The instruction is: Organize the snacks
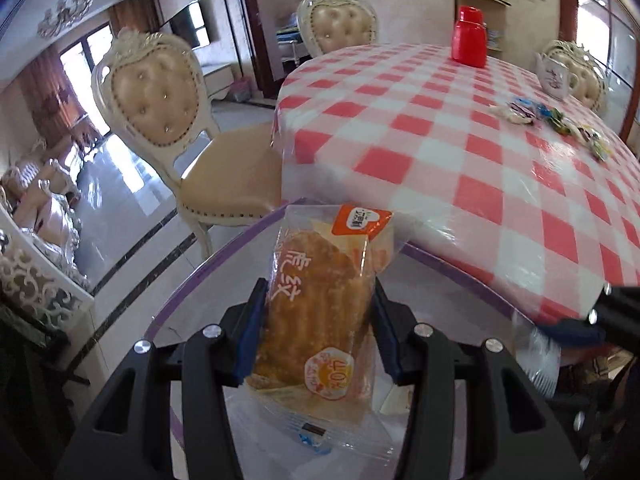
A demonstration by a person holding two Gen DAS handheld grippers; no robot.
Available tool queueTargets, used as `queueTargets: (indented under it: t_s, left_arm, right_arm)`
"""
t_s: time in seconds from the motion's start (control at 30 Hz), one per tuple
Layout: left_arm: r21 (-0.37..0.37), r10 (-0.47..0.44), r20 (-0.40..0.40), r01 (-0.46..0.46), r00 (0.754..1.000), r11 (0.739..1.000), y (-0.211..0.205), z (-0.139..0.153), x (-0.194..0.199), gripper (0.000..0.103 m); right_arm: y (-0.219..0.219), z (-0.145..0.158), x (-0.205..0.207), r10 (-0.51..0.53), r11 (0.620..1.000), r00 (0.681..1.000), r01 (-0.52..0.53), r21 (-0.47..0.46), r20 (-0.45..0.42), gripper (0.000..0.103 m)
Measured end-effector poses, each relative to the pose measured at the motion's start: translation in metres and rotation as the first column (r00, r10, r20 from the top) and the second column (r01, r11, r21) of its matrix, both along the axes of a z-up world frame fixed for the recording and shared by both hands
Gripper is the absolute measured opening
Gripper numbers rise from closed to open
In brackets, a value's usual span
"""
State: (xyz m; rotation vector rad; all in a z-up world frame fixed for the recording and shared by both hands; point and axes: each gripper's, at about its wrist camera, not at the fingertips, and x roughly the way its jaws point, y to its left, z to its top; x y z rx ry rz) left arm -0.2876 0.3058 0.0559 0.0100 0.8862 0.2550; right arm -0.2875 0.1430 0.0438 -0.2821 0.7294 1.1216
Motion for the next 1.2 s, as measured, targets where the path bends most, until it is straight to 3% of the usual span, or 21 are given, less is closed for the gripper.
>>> queueTargets:
  t_s: [0.07, 0.1, 0.13, 0.27, 0.33, 0.4, 0.43, 0.5, 0.63, 0.73, 0.83, 0.97, 1.13, 1.2]
  left_arm:
    - [0.01, 0.015, -0.005, -0.015, 1.0, 1.0, 0.0, -0.002, 0.002, 0.055]
    - [0.018, 0.03, 0.004, -0.03, 1.0, 0.999, 0.0, -0.001, 0.001, 0.076]
    - [0.02, 0.042, 0.021, -0.043, 0.999, 0.999, -0.002, 0.001, 0.003, 0.088]
    - [0.023, 0.041, 0.092, -0.043, 0.995, 0.999, -0.016, 0.021, 0.004, 0.091]
    - [0.036, 0.042, 0.145, -0.047, 0.989, 0.998, -0.028, 0.035, 0.006, 0.1]
    - [0.031, 0.024, 0.213, -0.031, 0.977, 0.999, -0.047, 0.053, 0.013, 0.101]
    - [0.019, 0.01, 0.233, -0.014, 0.973, 1.0, -0.057, 0.06, 0.018, 0.101]
    - [-0.038, -0.041, 0.26, 0.053, 0.965, 0.998, -0.081, 0.074, 0.038, 0.101]
    - [-0.156, -0.118, 0.29, 0.168, 0.95, 0.973, -0.148, 0.084, 0.095, 0.101]
    - [-0.212, -0.183, 0.271, 0.244, 0.945, 0.946, -0.2, 0.071, 0.136, 0.101]
    - [-0.269, -0.2, 0.253, 0.268, 0.946, 0.925, -0.253, 0.044, 0.183, 0.101]
    - [-0.324, -0.153, 0.238, 0.226, 0.959, 0.919, -0.292, 0.017, 0.234, 0.101]
    - [-0.35, -0.124, 0.186, 0.184, 0.975, 0.918, -0.325, -0.007, 0.297, 0.101]
    - [-0.362, -0.108, 0.192, 0.172, 0.976, 0.916, -0.332, -0.014, 0.314, 0.101]
  right_arm:
    - [-0.005, 0.004, 0.003, -0.01, 1.0, 1.0, 0.01, 0.023, 0.001, 0.059]
    - [-0.01, 0.007, 0.005, -0.022, 0.999, 1.0, 0.022, 0.042, -0.001, 0.061]
    - [-0.018, 0.011, 0.01, -0.038, 0.997, 0.999, 0.039, 0.061, -0.007, 0.062]
    - [-0.064, 0.025, 0.038, -0.171, 0.979, 0.985, 0.17, 0.112, 0.0, 0.065]
    - [-0.097, 0.03, 0.057, -0.28, 0.951, 0.96, 0.278, 0.138, -0.009, 0.071]
    - [-0.131, 0.033, 0.073, -0.386, 0.908, 0.922, 0.384, 0.169, -0.027, 0.078]
    - [-0.153, 0.033, 0.081, -0.447, 0.876, 0.894, 0.446, 0.186, -0.035, 0.084]
    - [-0.186, 0.031, 0.092, -0.532, 0.824, 0.845, 0.532, 0.198, -0.056, 0.087]
    - [-0.264, 0.023, 0.116, -0.715, 0.673, 0.692, 0.72, 0.17, -0.102, 0.087]
    - [-0.319, 0.013, 0.129, -0.802, 0.568, 0.584, 0.81, 0.144, -0.122, 0.087]
    - [-0.359, 0.005, 0.146, -0.853, 0.502, 0.512, 0.858, 0.111, -0.102, 0.087]
    - [-0.386, -0.01, 0.197, -0.872, 0.48, 0.482, 0.876, 0.043, -0.088, 0.087]
    - [-0.395, -0.022, 0.276, -0.851, 0.525, 0.523, 0.849, -0.057, -0.046, 0.087]
    - [-0.394, -0.027, 0.302, -0.831, 0.557, 0.555, 0.826, -0.09, -0.044, 0.087]
